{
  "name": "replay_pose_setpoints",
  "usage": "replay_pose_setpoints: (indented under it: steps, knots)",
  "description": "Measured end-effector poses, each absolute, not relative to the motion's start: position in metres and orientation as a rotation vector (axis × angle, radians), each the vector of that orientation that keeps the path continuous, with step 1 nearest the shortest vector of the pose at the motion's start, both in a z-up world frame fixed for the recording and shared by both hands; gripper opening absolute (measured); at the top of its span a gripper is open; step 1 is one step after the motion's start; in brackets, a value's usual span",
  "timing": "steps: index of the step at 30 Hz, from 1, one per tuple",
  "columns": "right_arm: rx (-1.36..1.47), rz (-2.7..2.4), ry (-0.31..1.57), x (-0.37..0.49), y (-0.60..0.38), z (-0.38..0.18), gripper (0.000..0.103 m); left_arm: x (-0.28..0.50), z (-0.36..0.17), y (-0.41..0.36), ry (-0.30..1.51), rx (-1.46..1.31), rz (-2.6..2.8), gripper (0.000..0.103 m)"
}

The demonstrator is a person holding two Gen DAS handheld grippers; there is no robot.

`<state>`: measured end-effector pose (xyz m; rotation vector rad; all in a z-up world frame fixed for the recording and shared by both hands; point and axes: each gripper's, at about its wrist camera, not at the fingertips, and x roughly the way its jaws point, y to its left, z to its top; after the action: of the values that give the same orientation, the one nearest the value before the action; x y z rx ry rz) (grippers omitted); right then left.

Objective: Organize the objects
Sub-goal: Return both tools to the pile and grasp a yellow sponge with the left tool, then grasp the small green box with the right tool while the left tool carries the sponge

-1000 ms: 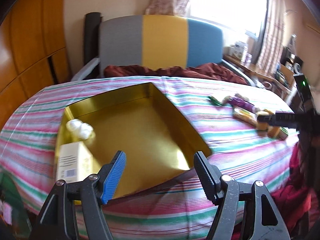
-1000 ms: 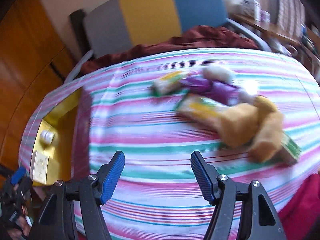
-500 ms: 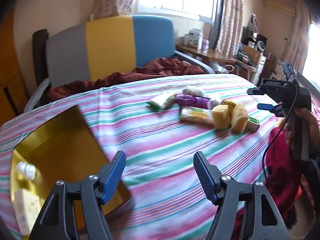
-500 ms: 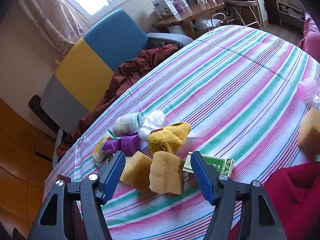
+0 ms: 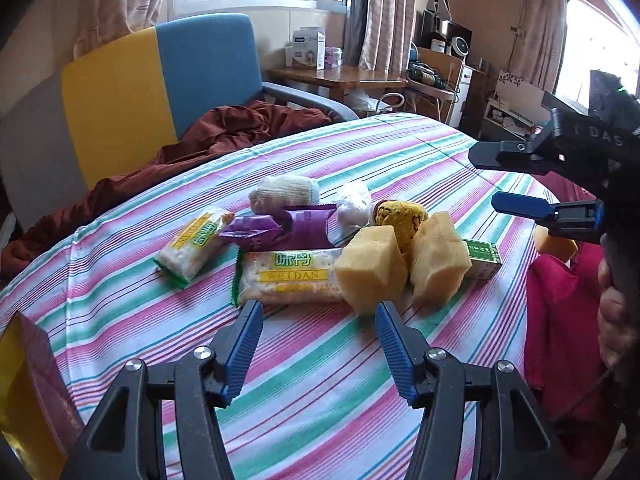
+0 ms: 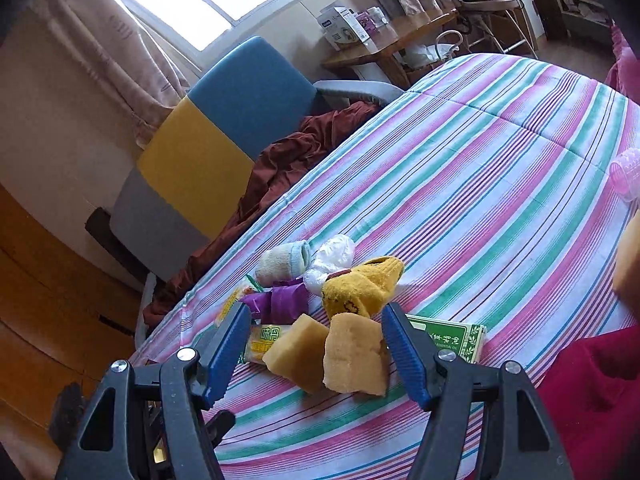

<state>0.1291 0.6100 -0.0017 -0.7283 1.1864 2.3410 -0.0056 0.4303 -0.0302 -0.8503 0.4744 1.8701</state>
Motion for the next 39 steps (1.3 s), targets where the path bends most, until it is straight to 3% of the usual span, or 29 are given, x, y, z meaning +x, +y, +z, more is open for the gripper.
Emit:
replay_pose_setpoints:
  steps: [10,16,19,22,32,37,39]
  knots:
    - [-0.705,2.333,1.366,0.133,0.626,-0.016,0.07,-0.017,-0.053,0.491,0.509,-0.887,1.803,0.063]
    - [-0.708,2.345,1.36,0.132,0.625,-0.016,0.07,-0.017,-0.063,0.511,0.52,-0.916,1.755,0.062]
    - [-0.708,2.337,1.366,0.133,0.625,-0.017,0.07,-0.014,-0.067,0.512,0.513,-0.944,1.71,0.047]
    - [-0.712,2.33,1.365,0.133,0.625,-0.017,0.07,-0.009,-0.064,0.5,0.498,-0.934,1.719,0.04]
    - [-0.753,2.289,1.362,0.131,0.626,-0.021,0.07,0.009,-0.064,0.384,0.394,-0.964,1.853,0.04]
    - [-0.963,2.217,1.377,0.116,0.628,-0.032,0.07,0.022,-0.069,0.352,0.368,-0.959,1.853,0.037]
    - [-1.088,2.191,1.291,0.109,0.628,-0.032,0.07,0.026,-0.068,0.351,0.382,-0.943,1.858,0.037]
